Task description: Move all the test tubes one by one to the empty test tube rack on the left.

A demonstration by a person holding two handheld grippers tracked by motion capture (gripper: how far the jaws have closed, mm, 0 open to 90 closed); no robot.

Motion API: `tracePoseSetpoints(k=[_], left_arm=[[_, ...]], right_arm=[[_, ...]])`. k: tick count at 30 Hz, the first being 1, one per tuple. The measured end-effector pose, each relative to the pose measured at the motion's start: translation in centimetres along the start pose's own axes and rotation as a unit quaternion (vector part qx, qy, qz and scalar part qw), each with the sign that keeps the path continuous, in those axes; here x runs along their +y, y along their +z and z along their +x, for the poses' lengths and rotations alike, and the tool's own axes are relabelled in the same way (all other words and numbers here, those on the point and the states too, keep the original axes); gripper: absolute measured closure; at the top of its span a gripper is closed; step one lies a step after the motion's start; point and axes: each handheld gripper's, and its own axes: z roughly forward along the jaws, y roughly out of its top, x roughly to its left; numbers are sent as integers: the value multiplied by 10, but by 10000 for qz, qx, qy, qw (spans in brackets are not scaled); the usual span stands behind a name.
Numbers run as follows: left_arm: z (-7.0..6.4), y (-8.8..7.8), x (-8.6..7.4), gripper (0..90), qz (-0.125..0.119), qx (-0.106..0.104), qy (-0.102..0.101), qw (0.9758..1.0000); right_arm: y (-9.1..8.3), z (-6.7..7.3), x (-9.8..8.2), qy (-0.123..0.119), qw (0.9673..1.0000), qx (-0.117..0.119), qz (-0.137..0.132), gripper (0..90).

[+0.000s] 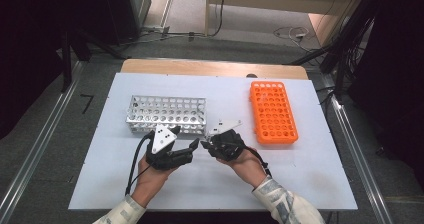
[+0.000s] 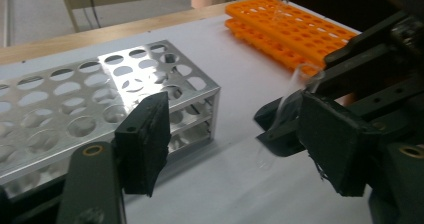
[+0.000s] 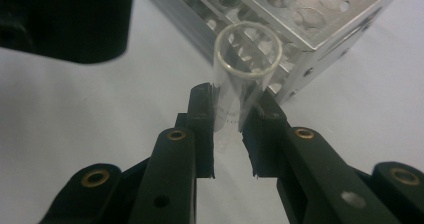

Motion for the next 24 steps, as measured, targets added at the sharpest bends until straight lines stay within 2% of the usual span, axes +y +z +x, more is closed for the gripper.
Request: tracePoseSetpoints(k=[5,13,20,24], left_arm=[[-4,2,0,388,21,-277,16,9996],[-7,4,-1,553,37,-494,83,9987],[-8,4,-2,726,55,-543,189,9983],[-10,3,-1,750,39,-454,324,9984]], right_arm=[[4,7,2,-9,10000,53,51,732],[9,17,7,-78,9999,146,51,731],[9,22,9,-155,9996,228,6,731],[9,21,9,-121,9996,245,32,730]])
